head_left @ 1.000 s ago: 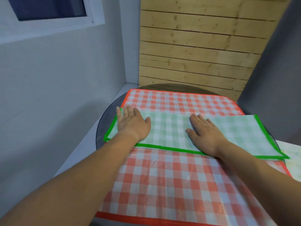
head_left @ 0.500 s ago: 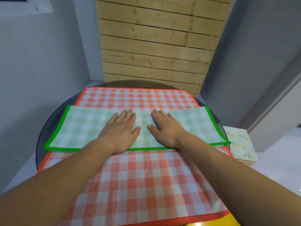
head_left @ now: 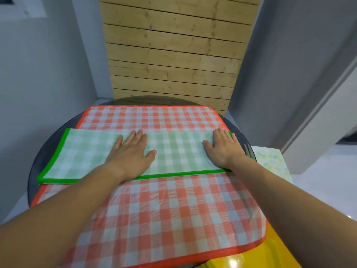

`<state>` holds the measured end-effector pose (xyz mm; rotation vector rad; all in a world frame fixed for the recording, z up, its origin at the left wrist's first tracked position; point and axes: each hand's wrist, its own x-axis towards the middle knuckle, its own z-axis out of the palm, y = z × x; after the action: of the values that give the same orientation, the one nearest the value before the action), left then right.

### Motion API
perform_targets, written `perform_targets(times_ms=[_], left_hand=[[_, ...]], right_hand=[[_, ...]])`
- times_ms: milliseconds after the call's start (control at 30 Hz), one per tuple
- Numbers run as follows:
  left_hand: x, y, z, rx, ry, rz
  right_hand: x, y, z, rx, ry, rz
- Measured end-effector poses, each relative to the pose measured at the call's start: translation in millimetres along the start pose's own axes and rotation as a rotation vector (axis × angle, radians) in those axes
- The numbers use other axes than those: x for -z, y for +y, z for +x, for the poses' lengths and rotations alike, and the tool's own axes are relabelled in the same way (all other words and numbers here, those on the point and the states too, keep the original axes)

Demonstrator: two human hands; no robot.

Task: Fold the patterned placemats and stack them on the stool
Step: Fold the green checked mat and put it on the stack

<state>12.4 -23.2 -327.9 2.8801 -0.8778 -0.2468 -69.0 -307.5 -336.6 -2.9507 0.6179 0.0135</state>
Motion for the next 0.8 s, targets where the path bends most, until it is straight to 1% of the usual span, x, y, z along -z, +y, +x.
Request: perform_targets(times_ms=[100, 200, 267, 333, 433, 500, 600, 700, 767, 800], left_hand=[[7.9, -0.1, 5.7, 0.032, -0.028, -0.048], [28.3, -9.2, 14.3, 0.048, 0.103, -0.082], [43.8, -17.4, 21.7, 0.055, 0.124, -0.049], [57.2, -23.9, 29.8, 0.061, 0.061, -0.043], [72.6, -26.8, 38.6, 0.061, -0.070, -0.087], [79.7, -26.8, 42.7, 0.052, -0.111, -0.086], [89.2, -28.5, 42.0, 0.032, -0.126, -0.102], [100.4, -29.9, 28.9, 0.057, -0.148, -0.148], [104.0, -29.4, 15.0, 0.107, -0.157, -0.249], [103.4, -30.3, 8.8, 0.159, -0.184, -0.358]], right_hand=[[4.8, 1.4, -5.3, 0.017, 0.039, 0.035], [17.7, -12.8, -22.2, 0.110, 0.101, 0.104], [26.8, -34.7, -40.3, 0.206, 0.099, 0.204], [31.4, -57.7, -60.1, 0.298, 0.032, 0.261], [27.9, -76.2, -79.7, 0.400, -0.060, 0.223], [27.8, -78.7, -88.3, 0.404, -0.107, 0.206], [31.9, -76.3, -98.7, 0.402, -0.116, 0.232], [38.6, -74.1, -108.9, 0.406, -0.122, 0.278], [44.7, -74.1, -116.6, 0.410, -0.129, 0.314], [48.1, -75.0, -121.5, 0.412, -0.132, 0.345]])
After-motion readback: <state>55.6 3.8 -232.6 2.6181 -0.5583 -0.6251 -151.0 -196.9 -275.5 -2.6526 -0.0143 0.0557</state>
